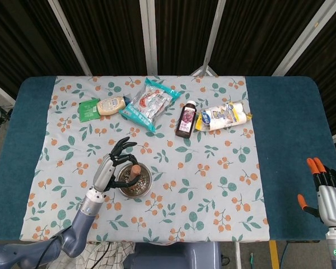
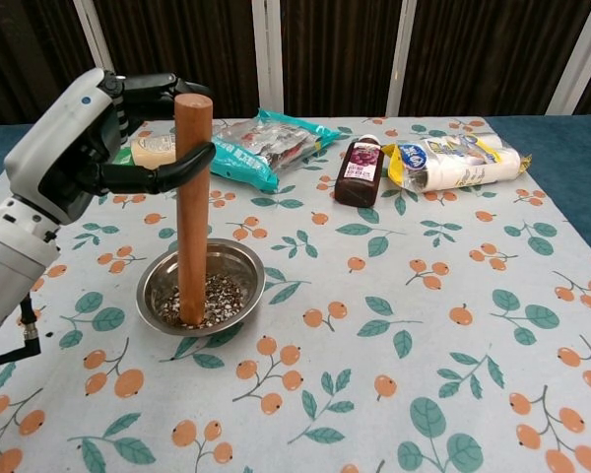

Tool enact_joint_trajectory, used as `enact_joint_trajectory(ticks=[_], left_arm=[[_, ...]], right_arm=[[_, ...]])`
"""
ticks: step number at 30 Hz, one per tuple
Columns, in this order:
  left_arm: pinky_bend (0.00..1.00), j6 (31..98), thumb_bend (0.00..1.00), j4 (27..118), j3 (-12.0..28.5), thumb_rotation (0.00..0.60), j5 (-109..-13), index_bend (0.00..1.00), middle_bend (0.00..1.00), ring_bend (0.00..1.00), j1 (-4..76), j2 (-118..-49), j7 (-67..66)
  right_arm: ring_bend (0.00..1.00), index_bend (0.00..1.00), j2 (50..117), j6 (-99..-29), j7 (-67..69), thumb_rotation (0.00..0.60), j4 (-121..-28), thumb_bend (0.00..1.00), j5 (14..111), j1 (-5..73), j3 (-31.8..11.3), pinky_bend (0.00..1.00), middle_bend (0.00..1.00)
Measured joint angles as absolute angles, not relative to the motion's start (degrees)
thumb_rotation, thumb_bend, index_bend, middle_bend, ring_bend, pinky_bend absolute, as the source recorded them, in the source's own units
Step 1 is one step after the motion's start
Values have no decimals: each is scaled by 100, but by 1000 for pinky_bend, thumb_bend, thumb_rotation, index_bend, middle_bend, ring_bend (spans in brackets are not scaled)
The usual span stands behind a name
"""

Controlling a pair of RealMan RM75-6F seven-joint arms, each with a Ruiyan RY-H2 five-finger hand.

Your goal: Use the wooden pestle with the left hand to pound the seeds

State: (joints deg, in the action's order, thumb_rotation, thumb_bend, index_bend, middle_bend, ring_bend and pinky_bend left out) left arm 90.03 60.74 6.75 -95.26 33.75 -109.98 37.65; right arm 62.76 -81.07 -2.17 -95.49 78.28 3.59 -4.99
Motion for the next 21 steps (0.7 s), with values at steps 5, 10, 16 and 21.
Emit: enact_joint_trajectory(ticks=[5,10,16,21], left_arm=[[86,9021,688,6282,800,600,-9576,635,662,183,3492,-10921,3644],[86,8963,688,6451,900,600,-9563,635,662,183,3585,-10815,3546],[86,8870,676,6275,867,600,-9517,635,662,183,3605,-10864,3632],[86,8826,676,5942,751,600,-9526,635,662,183,3596,-10965,3786]], right_arm=[[0,0,6270,-8100,-194,600,-9552,370,7821,359,-503,0,0],[0,0,6264,-8072,-172,600,-9553,370,7807,369,-507,0,0],[0,0,6266,-8001,-180,600,-9553,370,7763,401,-515,0,0],[0,0,6277,-7948,-198,600,-9537,370,7679,426,-544,0,0]])
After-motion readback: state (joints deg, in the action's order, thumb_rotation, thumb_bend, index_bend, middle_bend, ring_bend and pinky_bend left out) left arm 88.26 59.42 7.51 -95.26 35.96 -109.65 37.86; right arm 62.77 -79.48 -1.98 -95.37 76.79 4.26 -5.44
